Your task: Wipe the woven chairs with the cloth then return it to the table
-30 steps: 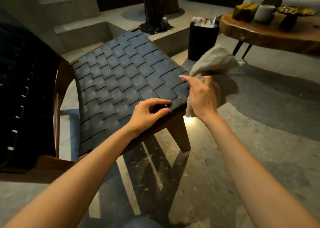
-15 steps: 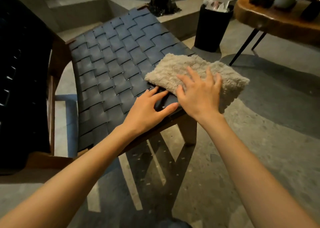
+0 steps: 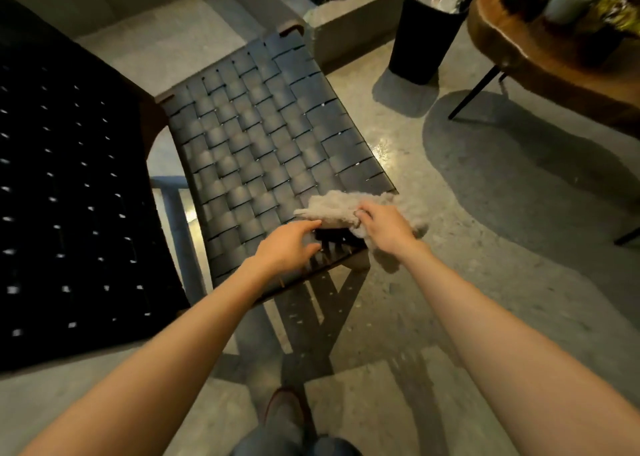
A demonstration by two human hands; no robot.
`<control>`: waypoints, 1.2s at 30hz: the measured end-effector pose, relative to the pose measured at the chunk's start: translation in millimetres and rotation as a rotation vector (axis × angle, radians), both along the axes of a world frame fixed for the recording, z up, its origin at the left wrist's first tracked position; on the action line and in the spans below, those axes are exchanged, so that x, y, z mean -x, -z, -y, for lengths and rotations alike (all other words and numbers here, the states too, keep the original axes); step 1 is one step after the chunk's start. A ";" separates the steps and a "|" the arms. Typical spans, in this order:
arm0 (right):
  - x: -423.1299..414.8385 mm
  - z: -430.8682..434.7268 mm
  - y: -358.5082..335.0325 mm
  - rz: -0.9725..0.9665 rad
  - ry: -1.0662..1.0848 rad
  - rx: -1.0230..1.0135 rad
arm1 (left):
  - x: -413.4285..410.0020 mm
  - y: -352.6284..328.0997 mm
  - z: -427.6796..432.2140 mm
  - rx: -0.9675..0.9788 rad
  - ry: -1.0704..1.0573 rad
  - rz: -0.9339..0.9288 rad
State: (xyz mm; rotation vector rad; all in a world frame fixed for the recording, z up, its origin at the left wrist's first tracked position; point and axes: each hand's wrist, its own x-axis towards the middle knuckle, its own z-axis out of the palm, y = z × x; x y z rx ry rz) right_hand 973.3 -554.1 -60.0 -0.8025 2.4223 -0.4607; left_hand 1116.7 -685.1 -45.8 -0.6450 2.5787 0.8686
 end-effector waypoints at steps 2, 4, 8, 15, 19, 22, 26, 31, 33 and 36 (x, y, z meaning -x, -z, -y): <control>-5.1 -6.2 -39.2 0.006 0.027 0.038 | -10.7 -42.4 -1.2 -0.073 -0.074 -0.006; -16.8 -13.7 -82.2 -0.001 0.018 0.071 | -14.1 -85.0 -1.7 -0.106 -0.117 0.014; -39.3 -18.0 -189.1 -0.003 0.051 0.250 | -7.0 -188.4 -0.1 -0.440 -0.372 -0.021; -54.7 -28.1 -317.4 0.004 -0.010 0.336 | -3.7 -297.1 -10.9 -0.844 -0.752 -0.211; -31.9 -30.6 -341.5 0.110 -0.084 0.276 | 4.6 -319.1 -15.3 -0.874 -0.752 -0.286; -3.0 -29.1 -347.7 0.129 -0.112 0.254 | 21.8 -328.6 -18.5 -0.840 -0.698 -0.302; 48.1 -22.8 -347.8 0.036 -0.110 0.299 | 60.8 -335.5 -22.6 -0.633 -0.514 -0.292; 137.6 -10.6 -365.5 0.075 -0.337 0.348 | 127.5 -342.6 -35.7 -0.493 -0.433 -0.295; 175.4 -5.9 -374.6 0.049 -0.456 0.275 | 153.1 -349.4 -41.2 -0.463 -0.451 -0.299; 226.0 3.9 -383.1 -0.054 -0.634 0.234 | 184.5 -354.2 -41.9 -0.404 -0.501 -0.310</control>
